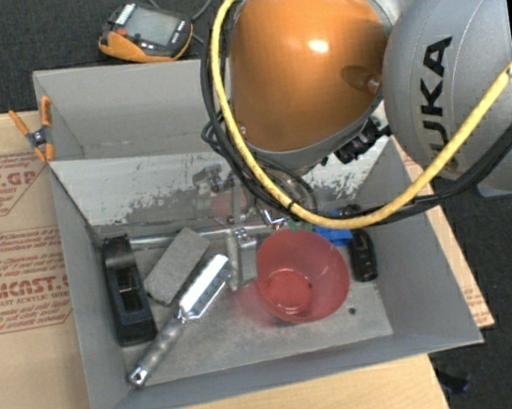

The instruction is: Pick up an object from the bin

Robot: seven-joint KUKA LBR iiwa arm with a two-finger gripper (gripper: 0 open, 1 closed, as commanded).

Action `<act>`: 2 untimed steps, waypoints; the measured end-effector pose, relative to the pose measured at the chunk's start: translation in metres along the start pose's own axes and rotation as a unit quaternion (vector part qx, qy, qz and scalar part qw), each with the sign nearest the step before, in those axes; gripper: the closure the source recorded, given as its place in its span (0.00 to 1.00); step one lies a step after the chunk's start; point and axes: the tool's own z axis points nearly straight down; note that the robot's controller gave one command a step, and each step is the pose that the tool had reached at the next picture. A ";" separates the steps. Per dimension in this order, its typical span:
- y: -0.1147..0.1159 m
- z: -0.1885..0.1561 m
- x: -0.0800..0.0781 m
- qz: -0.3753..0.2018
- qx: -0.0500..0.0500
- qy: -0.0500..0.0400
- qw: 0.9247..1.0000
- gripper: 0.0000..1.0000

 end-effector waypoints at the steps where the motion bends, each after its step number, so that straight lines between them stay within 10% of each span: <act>1: 0.031 0.104 0.007 -0.041 0.000 0.006 0.999 0.00; 2: 0.029 0.109 0.006 -0.036 0.001 0.013 0.999 0.00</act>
Offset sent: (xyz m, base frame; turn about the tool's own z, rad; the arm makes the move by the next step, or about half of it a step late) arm 0.0096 0.0198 -0.0141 0.0149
